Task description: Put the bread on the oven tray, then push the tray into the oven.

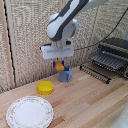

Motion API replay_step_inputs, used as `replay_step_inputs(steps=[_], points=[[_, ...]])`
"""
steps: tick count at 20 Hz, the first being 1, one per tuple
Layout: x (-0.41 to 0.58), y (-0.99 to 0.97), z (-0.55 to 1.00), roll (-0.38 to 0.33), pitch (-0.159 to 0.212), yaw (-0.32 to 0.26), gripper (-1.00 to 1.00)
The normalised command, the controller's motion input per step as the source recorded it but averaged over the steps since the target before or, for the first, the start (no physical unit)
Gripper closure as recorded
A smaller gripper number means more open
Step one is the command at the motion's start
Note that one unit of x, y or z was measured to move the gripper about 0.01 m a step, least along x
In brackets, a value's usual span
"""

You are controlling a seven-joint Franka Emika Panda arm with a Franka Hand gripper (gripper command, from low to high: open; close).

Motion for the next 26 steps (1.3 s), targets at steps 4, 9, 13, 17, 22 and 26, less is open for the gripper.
replay_step_inputs(steps=[4,9,13,17,22,26], points=[[0.191,-0.04,0.7,-0.042,0.057,-0.348,1.0],[0.142,-0.07,0.63,-0.018,0.045,-0.359,1.0],[0.026,-0.26,0.51,0.003,0.049,-0.335,1.0],[-0.201,-0.48,0.3,0.01,0.094,-0.267,1.0],[-0.202,-0.59,0.11,0.001,0.06,-0.231,1.0],[-0.107,-0.71,0.0,0.0,0.006,-0.195,1.0]])
